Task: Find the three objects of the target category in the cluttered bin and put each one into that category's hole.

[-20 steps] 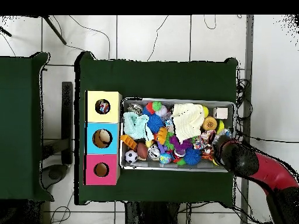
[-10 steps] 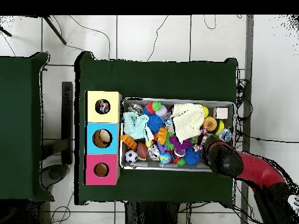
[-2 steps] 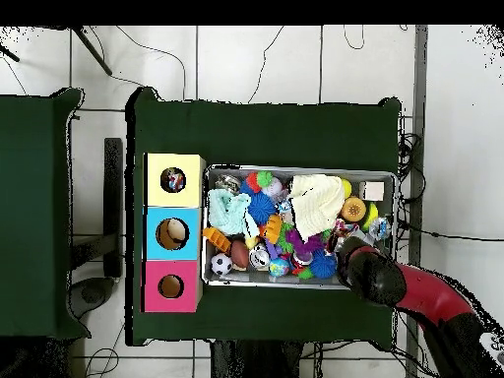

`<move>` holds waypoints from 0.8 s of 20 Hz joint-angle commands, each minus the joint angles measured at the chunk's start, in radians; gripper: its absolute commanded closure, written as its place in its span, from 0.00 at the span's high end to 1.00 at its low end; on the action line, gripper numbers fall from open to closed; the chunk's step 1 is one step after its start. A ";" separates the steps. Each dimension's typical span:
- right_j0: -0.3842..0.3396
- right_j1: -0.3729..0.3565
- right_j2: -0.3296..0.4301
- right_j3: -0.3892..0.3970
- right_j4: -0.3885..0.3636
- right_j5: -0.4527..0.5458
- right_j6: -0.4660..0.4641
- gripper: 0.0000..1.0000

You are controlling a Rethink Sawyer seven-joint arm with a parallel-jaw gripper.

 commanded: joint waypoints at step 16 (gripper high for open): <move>0.001 0.054 0.021 0.041 -0.036 -0.019 0.054 1.00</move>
